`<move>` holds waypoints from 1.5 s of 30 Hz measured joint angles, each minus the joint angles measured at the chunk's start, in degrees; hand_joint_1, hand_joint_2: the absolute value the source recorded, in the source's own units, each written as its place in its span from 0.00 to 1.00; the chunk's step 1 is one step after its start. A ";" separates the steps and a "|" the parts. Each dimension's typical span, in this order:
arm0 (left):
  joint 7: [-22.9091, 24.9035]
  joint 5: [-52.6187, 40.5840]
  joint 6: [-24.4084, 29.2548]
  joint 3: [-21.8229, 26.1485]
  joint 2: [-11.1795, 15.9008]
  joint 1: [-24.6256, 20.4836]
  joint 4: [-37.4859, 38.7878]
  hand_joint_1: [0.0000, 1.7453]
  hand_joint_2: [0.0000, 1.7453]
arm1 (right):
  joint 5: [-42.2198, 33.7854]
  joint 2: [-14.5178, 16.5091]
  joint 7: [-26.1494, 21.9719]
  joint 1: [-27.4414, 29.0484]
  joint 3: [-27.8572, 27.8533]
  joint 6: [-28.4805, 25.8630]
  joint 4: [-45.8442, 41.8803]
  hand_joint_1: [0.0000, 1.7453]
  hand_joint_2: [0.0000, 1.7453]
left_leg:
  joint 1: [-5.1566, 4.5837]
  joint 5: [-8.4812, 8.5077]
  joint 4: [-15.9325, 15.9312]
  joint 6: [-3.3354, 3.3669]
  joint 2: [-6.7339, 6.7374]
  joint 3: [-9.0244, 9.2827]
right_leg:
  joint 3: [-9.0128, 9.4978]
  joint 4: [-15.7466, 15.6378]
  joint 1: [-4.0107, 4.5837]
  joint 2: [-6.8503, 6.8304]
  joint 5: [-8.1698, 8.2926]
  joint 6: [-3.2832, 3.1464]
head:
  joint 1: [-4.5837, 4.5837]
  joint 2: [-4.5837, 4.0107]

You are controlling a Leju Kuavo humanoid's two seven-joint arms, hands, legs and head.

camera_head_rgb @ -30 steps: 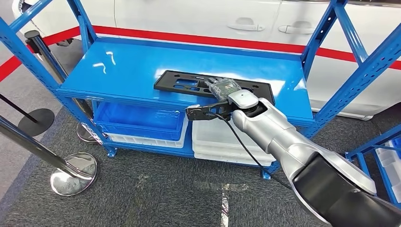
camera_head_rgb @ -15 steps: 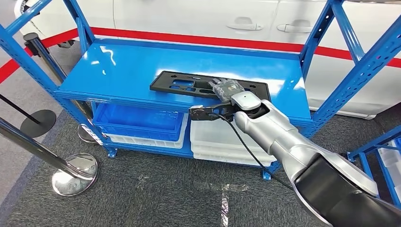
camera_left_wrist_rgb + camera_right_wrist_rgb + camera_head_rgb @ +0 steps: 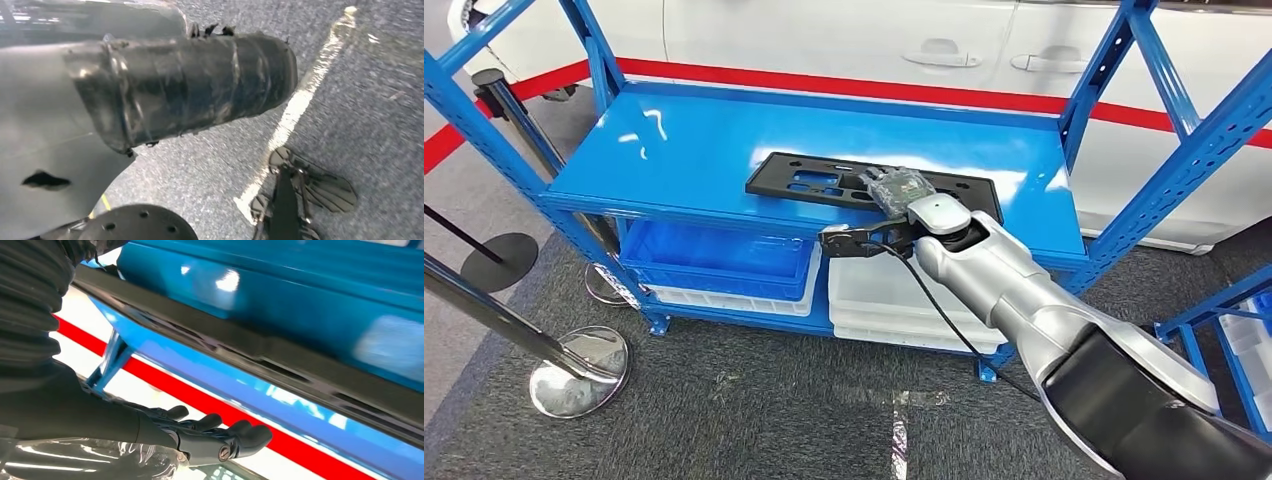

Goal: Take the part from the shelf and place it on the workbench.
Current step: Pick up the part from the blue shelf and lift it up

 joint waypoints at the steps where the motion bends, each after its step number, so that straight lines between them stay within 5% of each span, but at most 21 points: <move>1: 0.07 0.00 0.00 -0.01 0.00 0.04 0.00 0.00 0.00 | 0.01 -0.01 0.00 -0.07 0.01 0.00 0.00 0.00 1.00 | 0.14 0.10 -0.26 0.37 0.06 0.17 | -0.58 1.36 0.00 -0.04 -0.92 0.26 | 0.11 0.00; 4: 0.03 -0.01 -0.03 -0.01 0.00 0.06 0.00 0.00 0.00 | 0.04 -0.05 0.00 0.01 0.02 0.02 0.02 0.00 1.00 | 0.16 0.09 -0.42 1.04 0.11 0.34 | -5.36 11.39 -0.07 -0.14 -5.52 0.77 | 0.33 0.00; 6: -0.04 -0.04 -0.09 -0.01 0.00 0.06 0.00 0.00 0.00 | 0.09 -0.14 0.00 0.35 0.08 0.03 0.08 0.00 1.00 | 0.13 -0.04 -0.30 1.15 0.07 0.37 | -7.62 15.35 -0.13 -0.15 -5.97 0.89 | 0.35 0.00; 9: 0.01 -0.25 -0.20 -0.01 0.00 0.07 0.00 0.00 0.00 | 0.16 -0.27 0.00 0.32 0.14 0.03 0.11 0.00 1.00 | 0.14 -0.48 0.21 0.90 -0.08 0.45 | -4.27 7.36 -0.28 -0.16 -0.90 0.53 | 0.36 0.00; 11: 0.05 -0.34 -0.27 -0.01 0.00 0.06 0.00 0.00 0.00 | 0.18 -0.32 0.00 0.10 0.14 0.04 0.10 0.00 1.00 | -0.04 -0.81 0.68 0.39 -0.16 0.24 | -1.56 1.68 -0.13 -0.14 0.86 0.15 | 0.31 0.00; 16: -0.02 -0.33 -0.42 -0.01 -0.04 0.11 0.00 0.00 0.00 | 0.27 -0.37 0.03 0.06 0.14 0.02 0.08 0.00 1.00 | 0.01 -1.91 2.02 -1.05 -0.06 -0.45 | -0.62 -0.13 -0.26 -0.03 1.06 -0.96 | 0.18 0.00; 19: -0.04 -0.34 -0.38 -0.02 -0.06 0.05 0.00 0.00 0.00 | 0.29 -0.33 0.04 0.11 0.14 0.02 0.05 0.00 1.00 | 0.17 -6.30 10.96 -1.84 0.03 -4.58 | -0.37 -0.35 -0.43 -0.02 1.09 -1.57 | -0.08 0.00; 21: -0.02 -0.33 -0.37 -0.03 -0.06 0.13 0.00 0.00 0.00 | 0.31 -0.32 0.04 0.46 0.15 0.02 0.04 0.00 1.00 | 0.22 -7.22 15.46 -2.03 0.04 -7.06 | -0.34 -0.28 -0.41 0.00 1.00 -1.68 | -0.08 0.00; 22: 0.02 -0.34 -0.38 -0.03 -0.07 0.18 0.00 0.00 0.00 | 0.32 -0.32 0.03 0.62 0.16 0.02 0.04 0.00 1.00 | 0.23 -6.14 14.81 -2.01 0.04 -6.97 | -0.30 -0.24 -0.41 0.01 0.93 -1.69 | -0.08 0.00; 24: 0.14 -0.36 -0.41 -0.03 -0.04 0.23 0.00 0.00 0.00 | 0.34 -0.32 0.01 0.75 0.16 0.02 0.04 0.00 1.00 | 0.25 -2.21 8.30 -1.79 0.04 -4.22 | -0.09 -0.18 -0.42 0.04 0.72 -1.53 | -0.08 0.00; 26: 0.33 -0.39 -0.42 -0.04 -0.01 0.14 0.00 0.00 0.00 | 0.35 -0.33 0.00 0.64 0.16 0.02 0.04 0.00 1.00 | -0.01 -0.13 2.26 -1.33 -0.01 -1.26 | -0.06 -0.11 -0.21 0.06 0.53 -1.17 | -0.04 0.00; 31: 0.61 -0.43 -0.39 -0.09 -0.01 0.05 0.00 0.00 0.00 | 0.41 -0.39 -0.10 0.62 0.26 -0.02 0.07 0.00 1.00 | 0.01 -0.03 -0.08 0.11 -0.03 -0.02 | -0.54 0.71 -0.02 -0.03 -0.25 0.07 | 0.08 0.00; 35: 0.57 -0.42 -0.37 -0.09 -0.02 0.06 0.00 0.00 0.00 | 0.46 -0.49 -0.19 0.70 0.92 -0.05 0.12 0.00 1.00 | 0.12 -0.05 -0.45 0.95 0.06 0.41 | -6.28 12.47 -0.09 -0.16 -5.61 0.72 | 0.40 0.00; 37: 0.60 -0.42 -0.33 -0.09 -0.02 0.06 0.00 0.00 0.00 | 0.50 -0.49 -0.18 1.21 1.09 -0.04 0.16 0.00 1.00 | 0.11 -0.23 -0.33 1.09 0.02 0.55 | -7.75 14.59 -0.21 -0.16 -4.98 0.75 | 0.42 0.00; 41: 0.59 -0.39 -0.26 -0.09 -0.02 0.08 0.00 0.00 0.00 | 0.62 -0.49 -0.27 1.16 1.14 -0.11 0.17 0.00 1.00 | -0.01 -0.98 0.44 0.55 -0.12 0.71 | -2.26 2.47 -0.25 -0.24 1.11 0.10 | 0.37 0.00; 45: 0.48 -0.35 -0.31 -0.09 -0.02 0.12 0.00 0.00 0.00 | 0.67 -0.50 -0.53 1.24 1.14 -0.11 0.16 0.00 1.00 | -0.03 -1.19 0.43 -0.56 -0.13 0.62 | -0.99 0.01 -0.09 -0.10 1.28 -0.53 | 0.34 0.00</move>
